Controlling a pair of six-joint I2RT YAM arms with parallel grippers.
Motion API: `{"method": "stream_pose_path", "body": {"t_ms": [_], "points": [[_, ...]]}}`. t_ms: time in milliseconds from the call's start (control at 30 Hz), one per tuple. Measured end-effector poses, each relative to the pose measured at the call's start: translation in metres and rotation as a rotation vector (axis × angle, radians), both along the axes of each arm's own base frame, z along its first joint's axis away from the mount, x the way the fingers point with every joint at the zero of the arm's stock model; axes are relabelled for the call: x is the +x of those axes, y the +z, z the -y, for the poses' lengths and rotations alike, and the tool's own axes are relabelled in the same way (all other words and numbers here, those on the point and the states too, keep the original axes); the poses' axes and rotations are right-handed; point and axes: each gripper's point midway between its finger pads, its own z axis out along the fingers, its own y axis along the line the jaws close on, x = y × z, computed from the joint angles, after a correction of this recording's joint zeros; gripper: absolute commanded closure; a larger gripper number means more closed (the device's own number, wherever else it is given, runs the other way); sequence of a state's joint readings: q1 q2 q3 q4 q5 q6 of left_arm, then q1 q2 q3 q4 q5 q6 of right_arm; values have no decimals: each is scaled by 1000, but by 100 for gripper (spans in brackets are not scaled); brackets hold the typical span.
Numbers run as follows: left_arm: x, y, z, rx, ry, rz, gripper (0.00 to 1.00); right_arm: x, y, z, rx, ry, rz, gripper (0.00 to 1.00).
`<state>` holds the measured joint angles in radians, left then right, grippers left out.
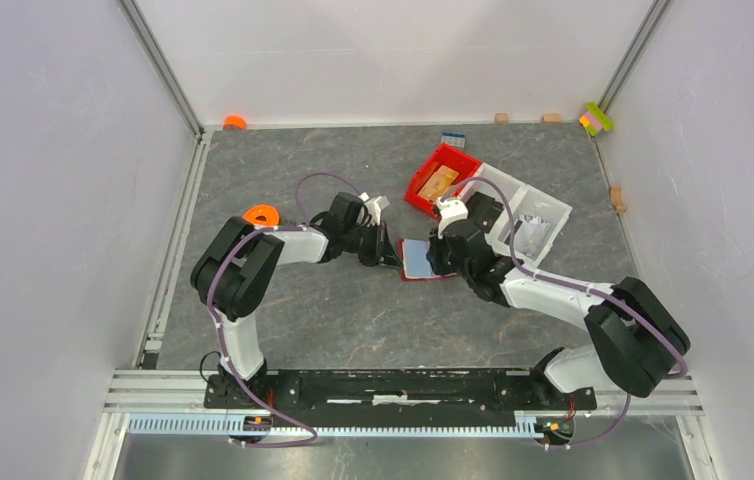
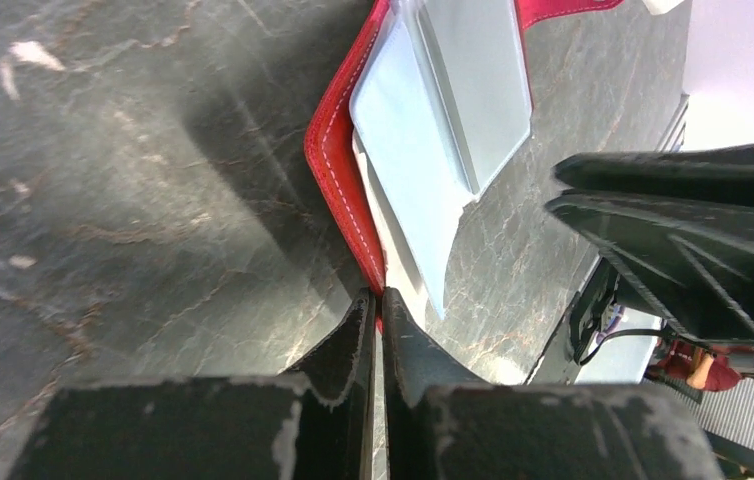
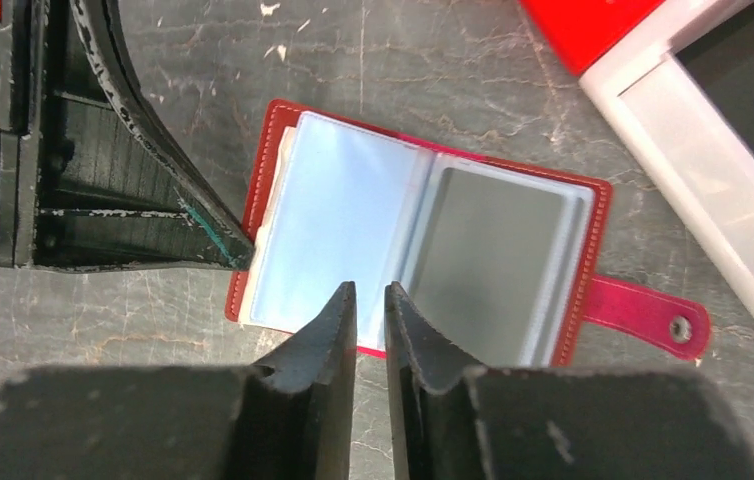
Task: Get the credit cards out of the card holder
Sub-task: Open the card holder at the center of the board.
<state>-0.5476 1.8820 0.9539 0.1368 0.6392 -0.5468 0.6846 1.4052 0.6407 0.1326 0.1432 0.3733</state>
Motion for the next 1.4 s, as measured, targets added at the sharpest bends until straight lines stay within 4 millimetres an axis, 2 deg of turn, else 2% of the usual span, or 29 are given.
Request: {"method": "stream_pose_path", "body": {"t_ms": [100,167,233,433,700,1067,1300,1400], "points": [[3,-3,-6,17,20,-12,92,5,7,7,-6,-33,28,48],[3,-6,-12,43,39,-22,92,7,6,11,-11,-51,26,41],[4,-7,-17,72,59,-27,92,10,2,21,-17,-77,13,40],[4,-9,-27,153,85,-22,92,12,-13,42,-6,-116,-41,42],[3,-6,-24,208,81,-24,91,5,-31,35,13,-63,-115,52],[1,-10,-24,258,40,9,90,4,-36,32,25,-53,-134,54],[-1,-12,-25,267,38,0,90,8,-40,24,53,-29,-150,65],[-2,-13,-26,272,38,-3,90,7,-40,22,66,-16,-154,66]]}}
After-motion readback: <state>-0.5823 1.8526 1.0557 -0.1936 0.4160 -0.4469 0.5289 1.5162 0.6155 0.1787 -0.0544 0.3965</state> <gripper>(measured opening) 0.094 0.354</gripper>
